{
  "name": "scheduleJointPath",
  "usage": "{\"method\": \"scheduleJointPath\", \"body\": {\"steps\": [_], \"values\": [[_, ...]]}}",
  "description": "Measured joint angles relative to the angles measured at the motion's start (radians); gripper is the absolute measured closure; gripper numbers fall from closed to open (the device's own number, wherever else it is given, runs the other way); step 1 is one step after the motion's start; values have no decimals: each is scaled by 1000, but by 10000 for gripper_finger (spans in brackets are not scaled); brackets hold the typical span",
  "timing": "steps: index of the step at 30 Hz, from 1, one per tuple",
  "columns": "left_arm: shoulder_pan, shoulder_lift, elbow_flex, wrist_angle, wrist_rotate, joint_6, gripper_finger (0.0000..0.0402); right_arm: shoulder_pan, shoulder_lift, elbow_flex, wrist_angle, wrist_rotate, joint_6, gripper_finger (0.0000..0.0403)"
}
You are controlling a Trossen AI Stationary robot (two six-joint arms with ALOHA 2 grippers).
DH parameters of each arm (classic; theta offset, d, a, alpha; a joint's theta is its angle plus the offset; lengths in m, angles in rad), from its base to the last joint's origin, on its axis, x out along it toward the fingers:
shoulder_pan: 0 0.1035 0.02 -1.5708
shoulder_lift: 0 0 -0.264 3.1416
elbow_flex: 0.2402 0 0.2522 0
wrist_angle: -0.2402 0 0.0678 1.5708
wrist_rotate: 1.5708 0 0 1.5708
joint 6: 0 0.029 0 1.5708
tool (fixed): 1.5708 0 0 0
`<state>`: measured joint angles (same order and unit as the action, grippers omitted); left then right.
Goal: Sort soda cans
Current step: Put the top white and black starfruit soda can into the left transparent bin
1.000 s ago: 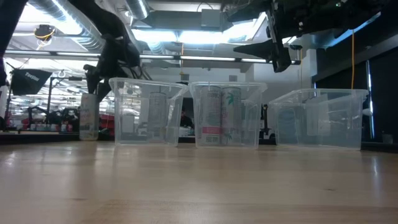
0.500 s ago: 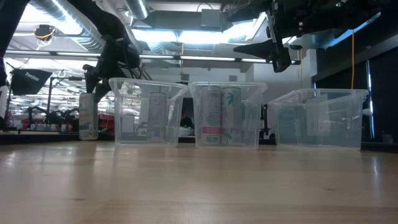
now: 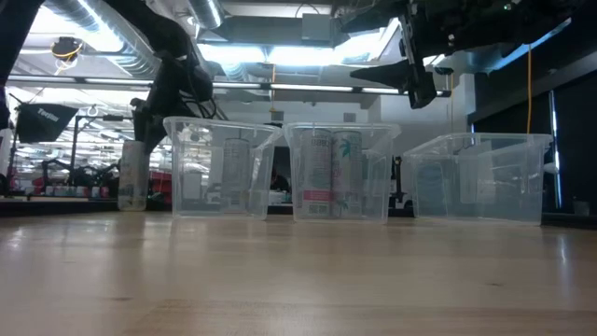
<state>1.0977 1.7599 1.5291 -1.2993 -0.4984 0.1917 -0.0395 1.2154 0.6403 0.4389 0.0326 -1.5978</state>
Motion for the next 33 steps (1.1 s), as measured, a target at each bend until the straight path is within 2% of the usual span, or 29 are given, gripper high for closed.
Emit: {"method": "scheduleJointPath", "body": {"steps": [7,21,33], "values": [[11,0,0,12,-18,-38,105,0,0,0,0,0,0,91],[11,0,0,-1,-18,-21,106,0,0,0,6,0,-4,91],[2,20,1,-9,-68,-31,140,0,0,0,14,0,-8,91]]}}
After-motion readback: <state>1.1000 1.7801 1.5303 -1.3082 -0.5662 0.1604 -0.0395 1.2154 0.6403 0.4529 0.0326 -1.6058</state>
